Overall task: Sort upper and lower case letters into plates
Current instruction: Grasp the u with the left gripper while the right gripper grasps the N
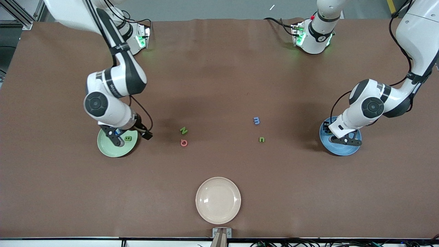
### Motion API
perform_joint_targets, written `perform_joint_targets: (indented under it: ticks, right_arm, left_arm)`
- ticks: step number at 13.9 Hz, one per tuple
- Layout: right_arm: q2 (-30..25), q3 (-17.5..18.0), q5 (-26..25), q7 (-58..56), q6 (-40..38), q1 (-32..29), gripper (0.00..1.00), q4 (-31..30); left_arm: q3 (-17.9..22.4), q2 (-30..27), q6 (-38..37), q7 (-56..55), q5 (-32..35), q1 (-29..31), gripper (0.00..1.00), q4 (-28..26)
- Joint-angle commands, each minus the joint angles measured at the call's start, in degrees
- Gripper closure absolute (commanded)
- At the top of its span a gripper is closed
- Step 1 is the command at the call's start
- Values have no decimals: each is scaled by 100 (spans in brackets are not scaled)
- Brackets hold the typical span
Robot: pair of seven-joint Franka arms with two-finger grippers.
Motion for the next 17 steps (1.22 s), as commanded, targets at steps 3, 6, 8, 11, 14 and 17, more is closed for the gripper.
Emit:
perform_joint_targets:
  ticks: [3,6,8,11,14,17]
  right_arm:
    - [77,-59,266,551,831,594,0,-253]
    - [323,-59,266,613,1043,858,0,-253]
    - [464,-59,266,709,1218,990,0,-262]
    - [771,-67,266,850,1561,1175,1,-262]
    - [974,-67,257,903,1851,1272,3,-253]
    - [1097,-67,257,912,1870,1333,4,-253]
  left_arm:
    - [-995,-355,-1478,-18,-598,206,1,526]
    - [-1348,-293,-1753,-500,-1039,110,1,774]
    - [-1392,-293,-1753,-1123,-1057,-232,1,852]
    - [-1383,-13,-1753,-1871,-1057,-873,1,1159]
    - [-1296,435,-1753,-2417,-1048,-1550,1,1660]
    - [-735,708,-1692,-2857,-969,-2463,1,2091]
